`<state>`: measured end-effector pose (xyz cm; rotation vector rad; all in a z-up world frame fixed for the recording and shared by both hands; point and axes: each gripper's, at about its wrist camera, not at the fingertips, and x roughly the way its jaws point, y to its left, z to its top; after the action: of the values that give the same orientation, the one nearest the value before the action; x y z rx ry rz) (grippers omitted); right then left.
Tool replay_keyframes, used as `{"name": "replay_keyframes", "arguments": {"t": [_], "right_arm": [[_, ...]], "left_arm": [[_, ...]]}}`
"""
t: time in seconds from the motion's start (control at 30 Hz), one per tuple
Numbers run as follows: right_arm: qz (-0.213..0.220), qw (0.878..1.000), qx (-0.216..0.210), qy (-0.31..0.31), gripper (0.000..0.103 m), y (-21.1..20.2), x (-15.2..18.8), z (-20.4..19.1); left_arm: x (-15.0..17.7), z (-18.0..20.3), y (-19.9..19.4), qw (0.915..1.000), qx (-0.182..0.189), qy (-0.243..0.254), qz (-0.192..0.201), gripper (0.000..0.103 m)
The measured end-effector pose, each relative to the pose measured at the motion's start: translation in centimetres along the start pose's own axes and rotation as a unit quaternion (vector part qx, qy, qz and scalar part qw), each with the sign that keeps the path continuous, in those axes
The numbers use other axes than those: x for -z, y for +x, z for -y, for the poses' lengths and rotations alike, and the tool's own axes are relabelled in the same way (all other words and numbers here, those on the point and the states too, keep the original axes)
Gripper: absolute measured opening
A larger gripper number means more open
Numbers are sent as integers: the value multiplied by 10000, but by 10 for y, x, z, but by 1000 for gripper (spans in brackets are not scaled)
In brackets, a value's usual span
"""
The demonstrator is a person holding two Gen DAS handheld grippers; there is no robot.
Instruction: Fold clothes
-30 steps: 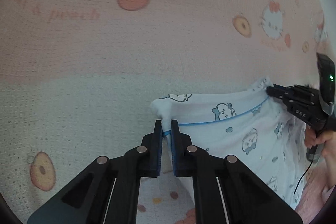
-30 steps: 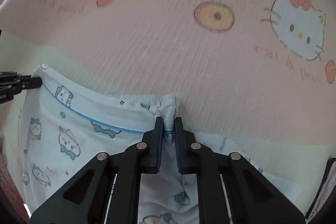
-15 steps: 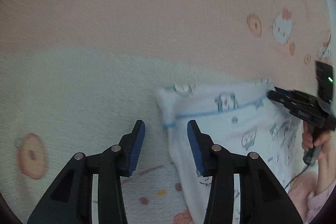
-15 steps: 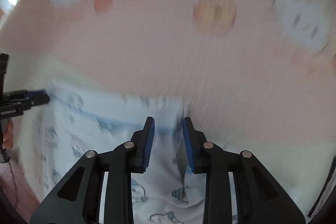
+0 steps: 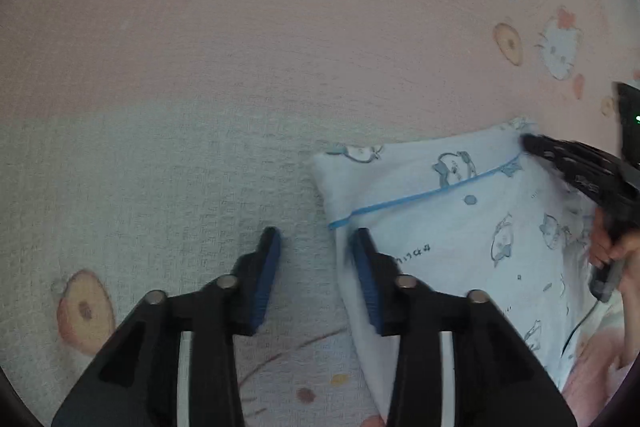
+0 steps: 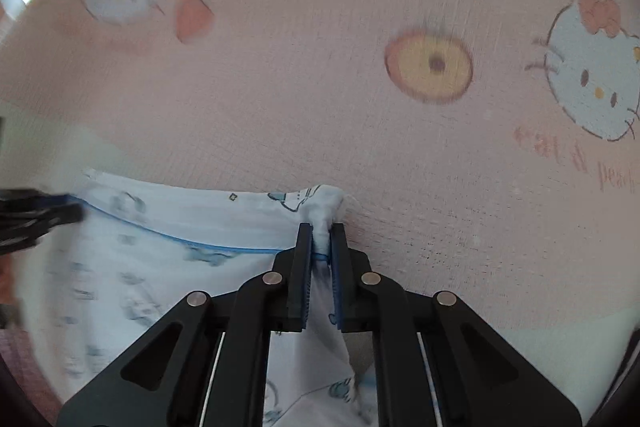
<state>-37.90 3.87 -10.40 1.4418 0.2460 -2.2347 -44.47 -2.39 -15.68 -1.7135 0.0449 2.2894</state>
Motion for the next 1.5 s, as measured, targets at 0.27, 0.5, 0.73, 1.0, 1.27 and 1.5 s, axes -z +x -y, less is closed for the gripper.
{"name": "replay_keyframes", "arguments": {"t": [0.27,0.5,0.73,1.0,1.27,1.5], "right_arm": [[1025,9849,-354,1351,32,-130,31,37],[382,9737,-215,2234,36,-190,200,33],[-811,9565,-65,2803,36,-178,340,26],[-842,9395,-778,3228,51,-174,361,38],[-765,9566,-350,2791,7,-170,351,26],[-726,9638,-89,2564,3,-189,363,26]], "left_arm": [[24,17,-36,9994,276,6,195,43],[117,37,-66,9878,1152,-871,-580,43],[241,37,-99,9792,1234,-1350,-881,43],[273,44,-79,9506,2311,-1873,-883,43],[282,64,-90,9710,1698,-1513,-731,9],[299,73,-93,9711,1602,-1605,-740,9]]}}
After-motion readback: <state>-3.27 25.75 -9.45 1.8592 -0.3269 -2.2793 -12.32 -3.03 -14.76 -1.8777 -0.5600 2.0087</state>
